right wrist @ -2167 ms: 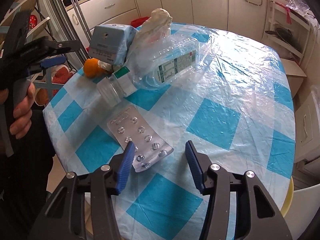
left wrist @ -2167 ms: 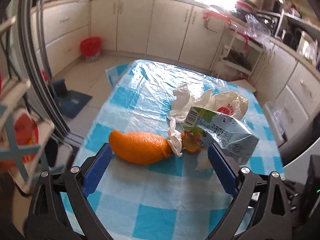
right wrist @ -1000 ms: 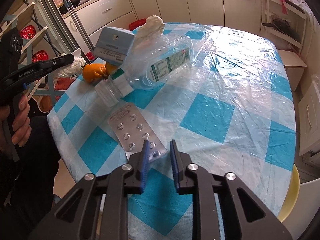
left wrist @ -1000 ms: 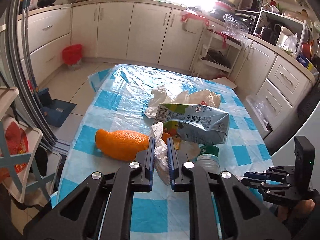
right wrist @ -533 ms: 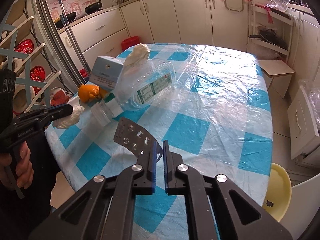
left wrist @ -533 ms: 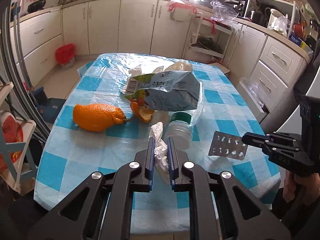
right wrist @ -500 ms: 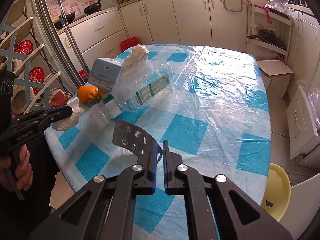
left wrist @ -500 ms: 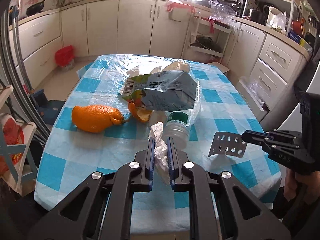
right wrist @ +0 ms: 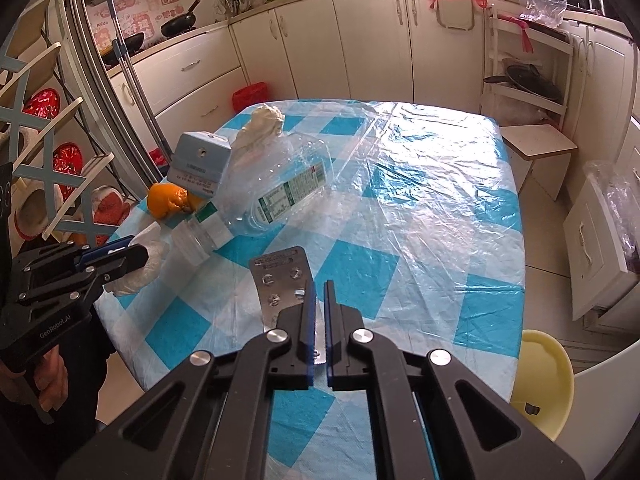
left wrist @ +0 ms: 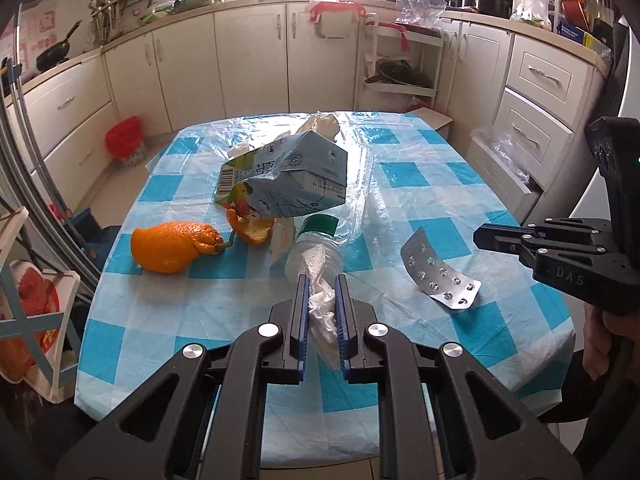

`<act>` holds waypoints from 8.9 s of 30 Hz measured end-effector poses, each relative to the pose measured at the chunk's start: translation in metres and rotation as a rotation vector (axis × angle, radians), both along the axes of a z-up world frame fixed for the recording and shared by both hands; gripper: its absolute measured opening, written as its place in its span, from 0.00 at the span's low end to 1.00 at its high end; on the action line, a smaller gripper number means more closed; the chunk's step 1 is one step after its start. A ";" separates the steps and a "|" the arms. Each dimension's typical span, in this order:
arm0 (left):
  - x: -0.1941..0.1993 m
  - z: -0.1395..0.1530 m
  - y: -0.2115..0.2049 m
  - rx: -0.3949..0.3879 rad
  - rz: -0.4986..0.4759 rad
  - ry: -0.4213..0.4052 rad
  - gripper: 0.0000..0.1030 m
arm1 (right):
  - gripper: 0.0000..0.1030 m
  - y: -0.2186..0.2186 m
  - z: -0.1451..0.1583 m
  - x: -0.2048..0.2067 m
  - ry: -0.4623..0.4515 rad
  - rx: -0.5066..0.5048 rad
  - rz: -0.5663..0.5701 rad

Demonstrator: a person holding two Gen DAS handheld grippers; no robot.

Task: Collect trash
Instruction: 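Lift the blister pack with the right tool while the left tool holds the tissue, then open both tools over the yellow bucket to drop blister pack and tissue, then move both open tools back over the table toward the orange peel, then grasp the orange peel with the left tool while the right tool grasps the juice carton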

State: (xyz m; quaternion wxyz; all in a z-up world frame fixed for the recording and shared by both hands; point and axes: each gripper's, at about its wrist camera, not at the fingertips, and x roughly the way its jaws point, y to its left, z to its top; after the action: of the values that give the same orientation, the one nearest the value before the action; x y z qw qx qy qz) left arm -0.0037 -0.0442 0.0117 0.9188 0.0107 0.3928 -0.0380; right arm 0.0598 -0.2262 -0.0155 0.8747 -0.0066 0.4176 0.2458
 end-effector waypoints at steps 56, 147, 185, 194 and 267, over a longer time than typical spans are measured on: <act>-0.018 0.006 0.018 -0.059 0.037 -0.007 0.11 | 0.41 0.036 -0.013 0.006 -0.013 -0.057 0.056; 0.050 0.005 -0.218 -0.264 -0.426 0.091 0.11 | 0.76 -0.211 0.086 0.019 -0.296 0.088 -0.721; 0.007 -0.008 -0.073 -0.259 -0.104 0.121 0.79 | 0.84 -0.105 0.067 0.053 -0.212 0.062 -0.542; -0.004 -0.016 -0.055 -0.250 -0.070 0.134 0.79 | 0.85 -0.080 0.050 0.058 -0.175 0.014 -0.489; 0.054 -0.021 0.115 0.244 -0.036 0.092 0.79 | 0.86 -0.038 0.011 0.061 -0.054 -0.093 -0.317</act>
State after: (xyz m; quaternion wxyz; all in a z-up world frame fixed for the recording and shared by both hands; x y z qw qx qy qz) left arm 0.0506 0.0707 -0.0089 0.8907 0.1278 0.4361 -0.0066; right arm 0.1211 -0.2645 -0.0046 0.9123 0.0124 0.4005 0.0848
